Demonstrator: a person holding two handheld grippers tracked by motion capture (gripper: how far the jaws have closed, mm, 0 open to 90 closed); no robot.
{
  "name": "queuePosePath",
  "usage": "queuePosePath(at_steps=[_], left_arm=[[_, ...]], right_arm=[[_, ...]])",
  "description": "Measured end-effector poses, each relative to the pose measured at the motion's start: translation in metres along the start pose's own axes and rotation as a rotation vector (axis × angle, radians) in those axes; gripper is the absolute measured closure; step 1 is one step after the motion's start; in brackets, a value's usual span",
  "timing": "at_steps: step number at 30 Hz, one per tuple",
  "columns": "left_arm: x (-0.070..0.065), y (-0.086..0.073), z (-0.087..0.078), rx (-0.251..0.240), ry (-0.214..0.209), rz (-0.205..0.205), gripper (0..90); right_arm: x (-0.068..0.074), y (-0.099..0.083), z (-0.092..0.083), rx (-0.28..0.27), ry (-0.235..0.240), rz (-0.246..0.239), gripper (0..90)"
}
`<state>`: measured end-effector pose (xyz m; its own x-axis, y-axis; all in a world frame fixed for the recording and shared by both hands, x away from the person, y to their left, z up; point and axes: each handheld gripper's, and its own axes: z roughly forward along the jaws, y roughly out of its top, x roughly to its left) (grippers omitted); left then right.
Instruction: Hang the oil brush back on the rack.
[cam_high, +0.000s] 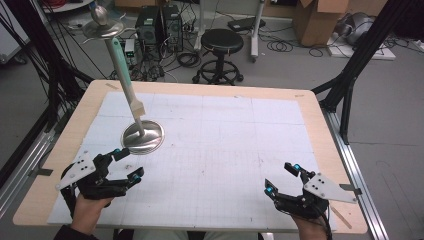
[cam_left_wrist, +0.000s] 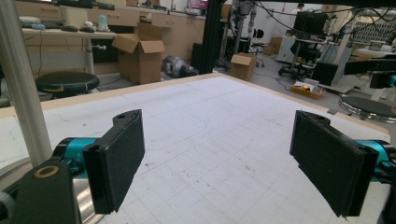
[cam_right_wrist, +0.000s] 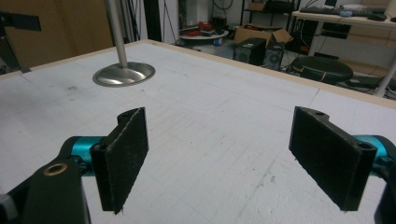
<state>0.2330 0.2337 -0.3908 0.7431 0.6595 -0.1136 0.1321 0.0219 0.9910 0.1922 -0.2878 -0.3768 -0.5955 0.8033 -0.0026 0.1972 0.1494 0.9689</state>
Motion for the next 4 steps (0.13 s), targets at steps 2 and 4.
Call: queuePosePath(at_steps=[2,4], left_arm=[[0.0000,-0.0002,0.0004,0.003,0.000,-0.002,18.2],[0.0002,-0.0005,0.0007,0.006,0.001,-0.002,18.2]], right_arm=[[-0.0005,0.0000,0.0002,-0.001,0.001,-0.001,18.7],[-0.0005,0.0000,0.0001,-0.002,0.003,0.003,18.7]])
